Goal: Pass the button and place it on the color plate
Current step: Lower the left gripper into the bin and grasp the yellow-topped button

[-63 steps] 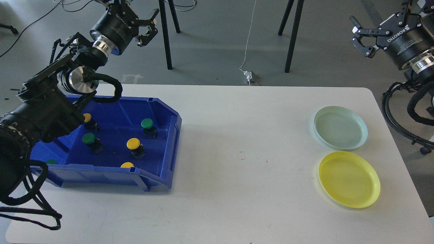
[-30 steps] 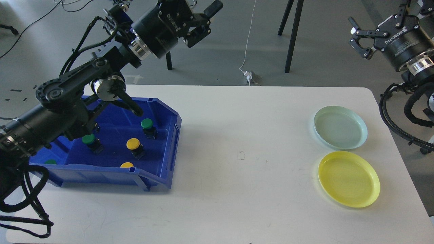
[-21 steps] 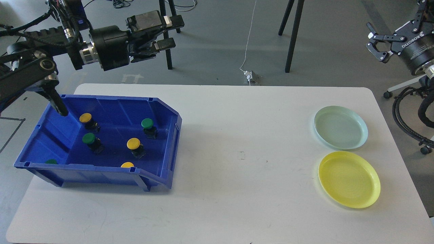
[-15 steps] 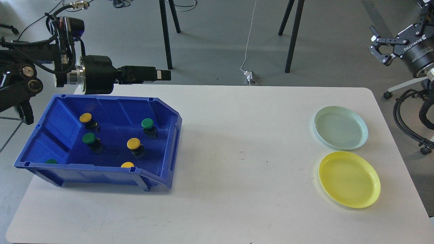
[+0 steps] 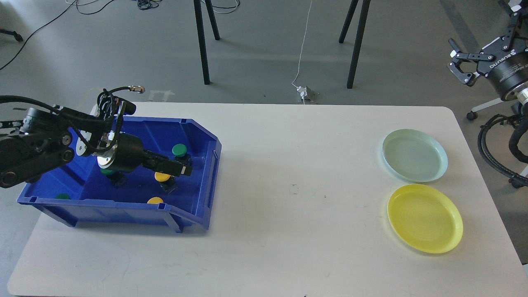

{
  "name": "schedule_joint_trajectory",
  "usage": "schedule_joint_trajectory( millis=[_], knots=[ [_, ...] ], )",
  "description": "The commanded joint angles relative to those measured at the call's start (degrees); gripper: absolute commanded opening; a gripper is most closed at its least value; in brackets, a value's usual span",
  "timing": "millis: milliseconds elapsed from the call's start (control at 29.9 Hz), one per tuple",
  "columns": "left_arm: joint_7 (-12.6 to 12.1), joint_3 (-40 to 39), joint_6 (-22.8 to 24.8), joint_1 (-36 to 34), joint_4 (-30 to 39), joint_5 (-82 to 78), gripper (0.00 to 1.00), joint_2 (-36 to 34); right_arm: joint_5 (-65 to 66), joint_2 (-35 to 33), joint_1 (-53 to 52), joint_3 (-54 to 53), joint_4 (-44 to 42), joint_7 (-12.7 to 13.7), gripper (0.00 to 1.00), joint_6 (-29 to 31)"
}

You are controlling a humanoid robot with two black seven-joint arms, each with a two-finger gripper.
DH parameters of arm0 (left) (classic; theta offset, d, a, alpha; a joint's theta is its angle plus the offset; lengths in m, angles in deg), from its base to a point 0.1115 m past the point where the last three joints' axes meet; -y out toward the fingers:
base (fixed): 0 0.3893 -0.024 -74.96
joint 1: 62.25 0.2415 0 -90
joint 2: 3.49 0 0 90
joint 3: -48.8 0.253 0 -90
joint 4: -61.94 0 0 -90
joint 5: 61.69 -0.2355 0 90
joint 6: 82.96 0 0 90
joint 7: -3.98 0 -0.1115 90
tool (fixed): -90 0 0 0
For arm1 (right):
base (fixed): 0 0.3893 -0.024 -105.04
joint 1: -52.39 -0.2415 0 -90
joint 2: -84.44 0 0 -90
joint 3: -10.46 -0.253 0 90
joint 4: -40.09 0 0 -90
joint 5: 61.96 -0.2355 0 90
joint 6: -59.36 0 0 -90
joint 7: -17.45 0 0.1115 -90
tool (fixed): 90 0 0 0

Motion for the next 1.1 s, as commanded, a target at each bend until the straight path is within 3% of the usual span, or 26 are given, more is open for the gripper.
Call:
schedule_joint_trajectory(
  millis=[0, 468, 1070],
  knots=[
    [0.0, 0.0, -1.2, 1.4, -4.5, -0.1, 1.0, 2.3, 0.0, -0.3, 0.1, -0.1, 0.0, 0.0, 1.0, 0.0],
    [0.0, 3.3, -3.9, 2.0, -12.2, -2.2, 1.0, 4.3, -0.1, -0.3, 0.7, -0.1, 0.1, 0.0, 1.0, 0.0],
    [0.0, 3.1, -3.8, 3.6, -11.8, -2.0, 0.99, 5.0, -0.1, -0.4, 1.1, -0.1, 0.1, 0.0, 1.0, 0.0]
  ],
)
